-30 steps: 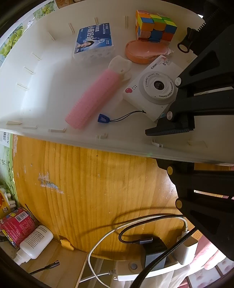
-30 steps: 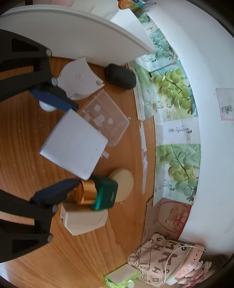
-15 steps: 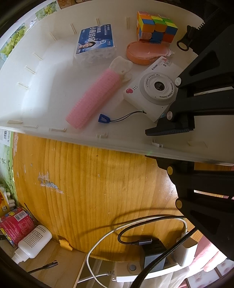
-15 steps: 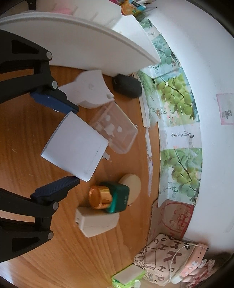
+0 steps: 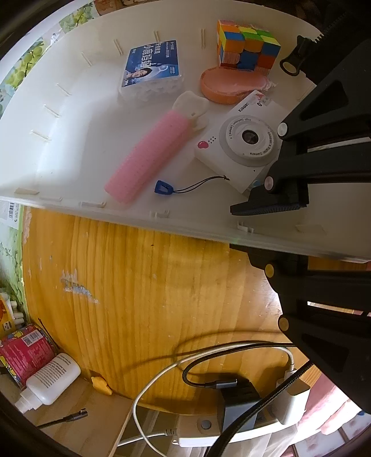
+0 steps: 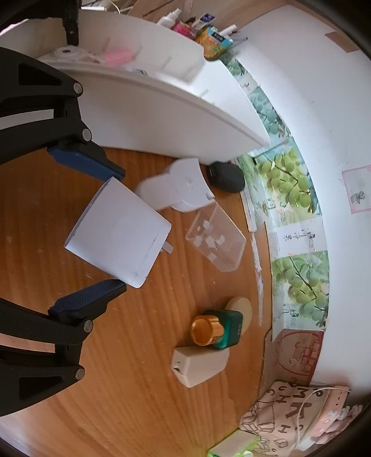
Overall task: Organize rigid objects
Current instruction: 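Grasp the white square box with the right gripper, then carry the white square box into the tray and open the right gripper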
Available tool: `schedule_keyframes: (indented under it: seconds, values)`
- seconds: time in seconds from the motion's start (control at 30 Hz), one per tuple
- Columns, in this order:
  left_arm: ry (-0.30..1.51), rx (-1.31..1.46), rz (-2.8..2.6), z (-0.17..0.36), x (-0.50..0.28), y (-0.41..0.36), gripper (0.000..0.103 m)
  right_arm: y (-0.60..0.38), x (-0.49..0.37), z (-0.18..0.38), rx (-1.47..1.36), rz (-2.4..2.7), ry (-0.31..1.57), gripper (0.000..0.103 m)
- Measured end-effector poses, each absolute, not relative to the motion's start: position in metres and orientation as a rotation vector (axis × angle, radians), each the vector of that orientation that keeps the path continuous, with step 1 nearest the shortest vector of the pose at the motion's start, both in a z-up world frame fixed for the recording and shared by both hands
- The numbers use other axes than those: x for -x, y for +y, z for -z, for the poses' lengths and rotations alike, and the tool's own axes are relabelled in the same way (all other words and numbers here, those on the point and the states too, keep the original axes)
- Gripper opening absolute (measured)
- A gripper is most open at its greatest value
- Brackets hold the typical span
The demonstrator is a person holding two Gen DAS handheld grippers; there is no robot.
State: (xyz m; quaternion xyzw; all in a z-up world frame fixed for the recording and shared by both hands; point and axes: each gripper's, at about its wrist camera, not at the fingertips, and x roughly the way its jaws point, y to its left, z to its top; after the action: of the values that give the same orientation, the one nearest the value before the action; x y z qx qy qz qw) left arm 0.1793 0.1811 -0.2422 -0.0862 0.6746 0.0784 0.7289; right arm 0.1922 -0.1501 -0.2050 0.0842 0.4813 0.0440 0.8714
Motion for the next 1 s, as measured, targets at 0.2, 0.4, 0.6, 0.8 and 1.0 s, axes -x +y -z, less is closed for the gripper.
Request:
schedule_keyframes:
  seconds: [0.2, 0.4, 0.6, 0.8, 1.0]
  values:
    - [1.482, 0.190, -0.177, 0.241, -0.176, 0.182, 0.017, -0.150, -0.178, 0.195, -0.220, -0.120, 0.973, 0.071]
    - [1.479, 0.182, -0.179, 0.238, -0.175, 0.182, 0.017, -0.158, -0.166, 0.178, -0.268, -0.142, 0.888, 0.071]
    - [1.473, 0.185, -0.186, 0.235, -0.173, 0.181, 0.017, -0.163, -0.158, 0.160, -0.289, -0.173, 0.820, 0.071]
    - [1.468, 0.187, -0.194, 0.233, -0.171, 0.182, 0.017, -0.158, -0.151, 0.141, -0.299, -0.232, 0.759, 0.071]
    - [1.470, 0.174, -0.196, 0.232, -0.172, 0.180, 0.017, -0.146, -0.146, 0.124, -0.283, -0.301, 0.714, 0.071]
